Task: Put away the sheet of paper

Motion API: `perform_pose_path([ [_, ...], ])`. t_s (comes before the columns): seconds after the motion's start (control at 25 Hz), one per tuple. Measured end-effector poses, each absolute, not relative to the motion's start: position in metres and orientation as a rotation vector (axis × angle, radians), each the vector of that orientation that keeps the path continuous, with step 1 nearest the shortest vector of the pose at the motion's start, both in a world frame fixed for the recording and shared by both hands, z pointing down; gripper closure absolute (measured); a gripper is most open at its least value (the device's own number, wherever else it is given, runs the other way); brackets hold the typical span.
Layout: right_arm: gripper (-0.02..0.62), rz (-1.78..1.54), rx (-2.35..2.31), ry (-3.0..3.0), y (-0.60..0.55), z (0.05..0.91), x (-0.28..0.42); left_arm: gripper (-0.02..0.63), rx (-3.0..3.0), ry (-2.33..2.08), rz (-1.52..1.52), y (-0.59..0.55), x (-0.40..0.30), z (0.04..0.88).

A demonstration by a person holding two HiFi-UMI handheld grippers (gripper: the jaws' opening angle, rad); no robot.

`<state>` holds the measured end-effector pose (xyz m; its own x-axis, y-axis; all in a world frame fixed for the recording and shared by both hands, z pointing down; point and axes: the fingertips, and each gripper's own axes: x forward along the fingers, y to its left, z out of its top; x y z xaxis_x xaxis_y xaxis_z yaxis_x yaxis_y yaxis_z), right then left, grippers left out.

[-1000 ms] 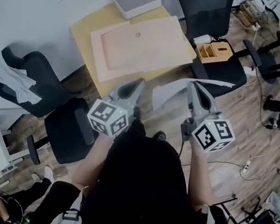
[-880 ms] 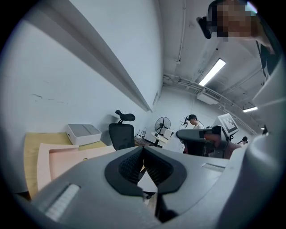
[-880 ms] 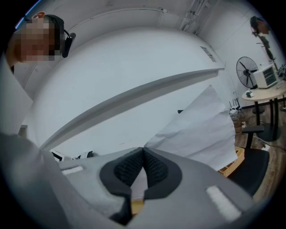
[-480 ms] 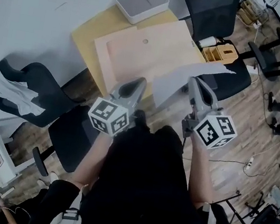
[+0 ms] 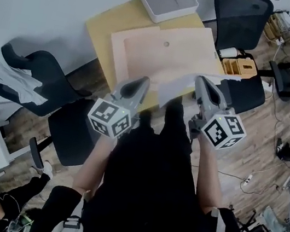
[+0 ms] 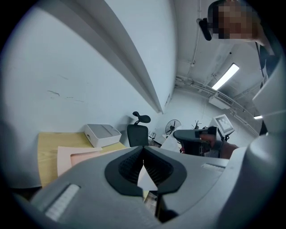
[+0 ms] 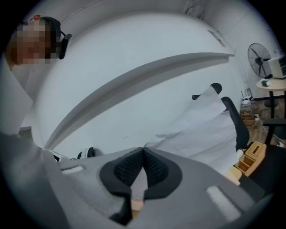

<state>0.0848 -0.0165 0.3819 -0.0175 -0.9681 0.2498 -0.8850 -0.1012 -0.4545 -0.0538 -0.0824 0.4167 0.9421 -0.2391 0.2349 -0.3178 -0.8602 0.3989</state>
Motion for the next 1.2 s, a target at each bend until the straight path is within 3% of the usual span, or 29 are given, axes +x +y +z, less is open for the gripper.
perform_pose_path([
  [0.48,0.594,-0.909,-1.774,2.280,-0.119,0.397,0.091,0.595,2.575,-0.769,0.172,-0.149,-0.051,0.404],
  [1.2,0.594,-1.162,-1.455,2.533,-0.176,0.464,0.140,0.595,2.424,-1.145,0.119,-0.154,-0.006,0.409],
])
